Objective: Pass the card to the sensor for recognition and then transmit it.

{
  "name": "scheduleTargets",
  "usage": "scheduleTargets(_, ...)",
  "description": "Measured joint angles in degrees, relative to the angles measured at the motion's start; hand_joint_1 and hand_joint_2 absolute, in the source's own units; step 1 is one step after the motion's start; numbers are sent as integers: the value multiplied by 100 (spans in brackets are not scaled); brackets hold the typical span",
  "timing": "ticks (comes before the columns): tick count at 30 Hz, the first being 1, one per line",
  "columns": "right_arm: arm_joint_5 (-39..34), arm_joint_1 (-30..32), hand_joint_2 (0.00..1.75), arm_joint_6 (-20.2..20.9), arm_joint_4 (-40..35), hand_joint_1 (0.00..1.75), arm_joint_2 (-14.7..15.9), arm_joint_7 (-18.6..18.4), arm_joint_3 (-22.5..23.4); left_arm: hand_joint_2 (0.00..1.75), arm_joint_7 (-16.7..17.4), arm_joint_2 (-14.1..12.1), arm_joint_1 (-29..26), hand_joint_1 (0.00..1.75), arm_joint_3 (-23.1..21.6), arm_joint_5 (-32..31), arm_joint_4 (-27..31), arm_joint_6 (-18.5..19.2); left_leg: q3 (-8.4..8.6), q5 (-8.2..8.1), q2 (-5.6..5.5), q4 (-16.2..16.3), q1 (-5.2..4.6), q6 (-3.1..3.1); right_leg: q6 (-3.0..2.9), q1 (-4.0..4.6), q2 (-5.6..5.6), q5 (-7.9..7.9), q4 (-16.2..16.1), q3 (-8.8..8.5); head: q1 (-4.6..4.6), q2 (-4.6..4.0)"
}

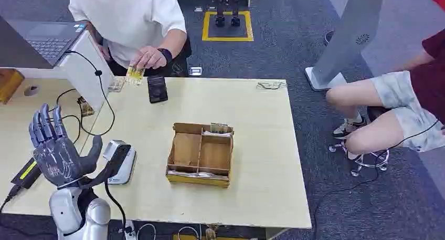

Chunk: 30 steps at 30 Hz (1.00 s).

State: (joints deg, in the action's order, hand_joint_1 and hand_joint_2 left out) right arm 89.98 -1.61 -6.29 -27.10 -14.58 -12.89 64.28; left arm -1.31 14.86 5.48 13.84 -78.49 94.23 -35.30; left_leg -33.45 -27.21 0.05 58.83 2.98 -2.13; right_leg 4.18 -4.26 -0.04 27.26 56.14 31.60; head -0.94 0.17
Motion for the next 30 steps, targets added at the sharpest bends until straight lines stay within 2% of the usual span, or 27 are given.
scheduleTargets(16,2,5,0,26,-149,0,55,-66,103,175,-11,0,76,0,-70,-70,-7,61,0,0,0,0,0,0,0,0,0,0,0,1,0,0)
scheduleTargets(22,2,5,0,-18,-179,0,85,55,72,175,55,-20,517,0,-162,-785,-302,39,2,5,0,1,0,-1,-1,0,0,-5,0,1,-2,0)
scheduleTargets(30,2,22,0,-50,-177,0,149,44,-149,175,133,-28,1026,0,-455,-866,-912,-138,1,6,1,1,0,-1,0,0,2,-7,0,0,0,0)
